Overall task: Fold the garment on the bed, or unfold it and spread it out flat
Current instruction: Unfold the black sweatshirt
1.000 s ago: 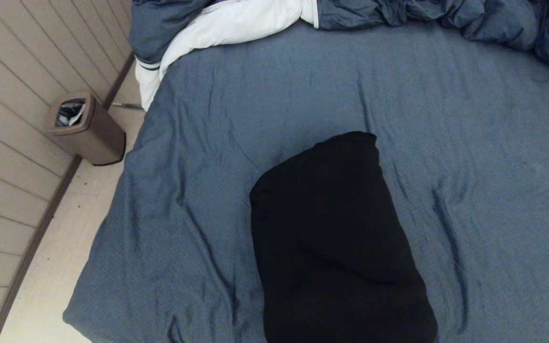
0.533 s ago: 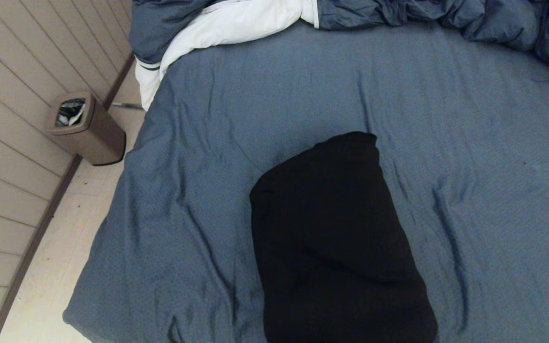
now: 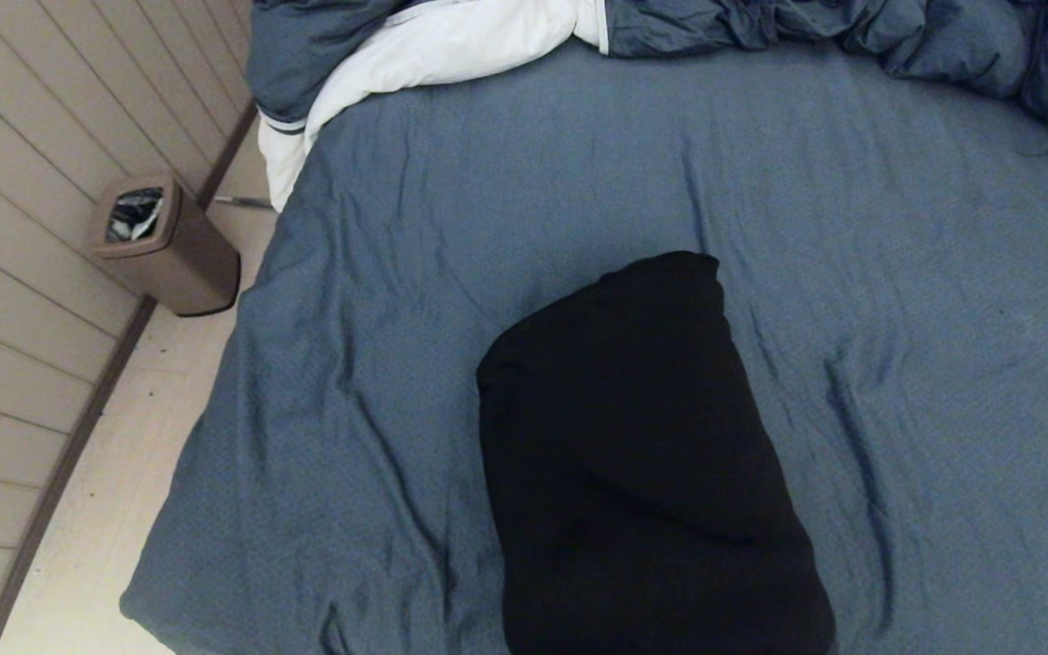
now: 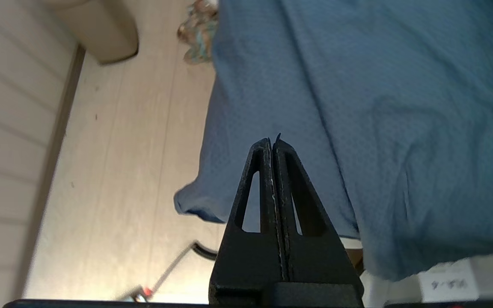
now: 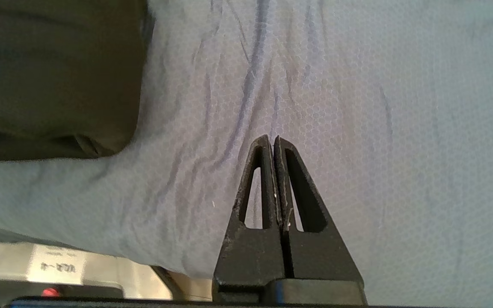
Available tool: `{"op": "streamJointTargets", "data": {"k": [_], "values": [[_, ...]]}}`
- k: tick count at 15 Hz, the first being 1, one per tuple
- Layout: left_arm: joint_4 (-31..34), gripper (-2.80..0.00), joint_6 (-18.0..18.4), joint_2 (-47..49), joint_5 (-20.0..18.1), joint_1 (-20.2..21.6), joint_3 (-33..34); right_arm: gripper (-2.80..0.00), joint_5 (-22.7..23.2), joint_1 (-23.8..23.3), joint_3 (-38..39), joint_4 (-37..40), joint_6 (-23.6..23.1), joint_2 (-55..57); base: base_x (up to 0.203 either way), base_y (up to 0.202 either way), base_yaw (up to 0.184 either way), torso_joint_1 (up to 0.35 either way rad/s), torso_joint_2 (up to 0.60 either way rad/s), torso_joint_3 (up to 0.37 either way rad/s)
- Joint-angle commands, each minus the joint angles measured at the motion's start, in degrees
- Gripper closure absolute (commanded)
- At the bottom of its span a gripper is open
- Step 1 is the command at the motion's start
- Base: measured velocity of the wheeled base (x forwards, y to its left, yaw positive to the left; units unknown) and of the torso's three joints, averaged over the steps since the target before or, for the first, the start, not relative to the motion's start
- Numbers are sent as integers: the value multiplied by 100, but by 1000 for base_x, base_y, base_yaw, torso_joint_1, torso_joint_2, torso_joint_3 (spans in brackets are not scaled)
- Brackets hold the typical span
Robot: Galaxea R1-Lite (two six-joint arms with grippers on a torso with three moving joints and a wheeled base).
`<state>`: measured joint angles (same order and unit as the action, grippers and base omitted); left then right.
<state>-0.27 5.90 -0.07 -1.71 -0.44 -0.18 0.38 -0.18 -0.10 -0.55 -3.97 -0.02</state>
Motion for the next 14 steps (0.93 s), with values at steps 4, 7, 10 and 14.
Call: {"op": "streamJointTargets", "data": {"k": [4, 7, 10, 14], "values": [[53, 0, -71, 15, 56, 0, 18, 0, 7, 1, 10, 21, 85, 23, 0, 0, 0, 0, 0, 0], [41, 0, -308, 7, 61, 0, 18, 0, 2, 1, 10, 46, 253, 20, 0, 0, 0, 0, 0, 0], [9, 0, -686, 14, 198, 0, 18, 0, -11, 1, 10, 46, 327, 29, 0, 0, 0, 0, 0, 0], [9, 0, -686, 16, 198, 0, 18, 0, -11, 1, 10, 42, 327, 35, 0, 0, 0, 0, 0, 0]]}}
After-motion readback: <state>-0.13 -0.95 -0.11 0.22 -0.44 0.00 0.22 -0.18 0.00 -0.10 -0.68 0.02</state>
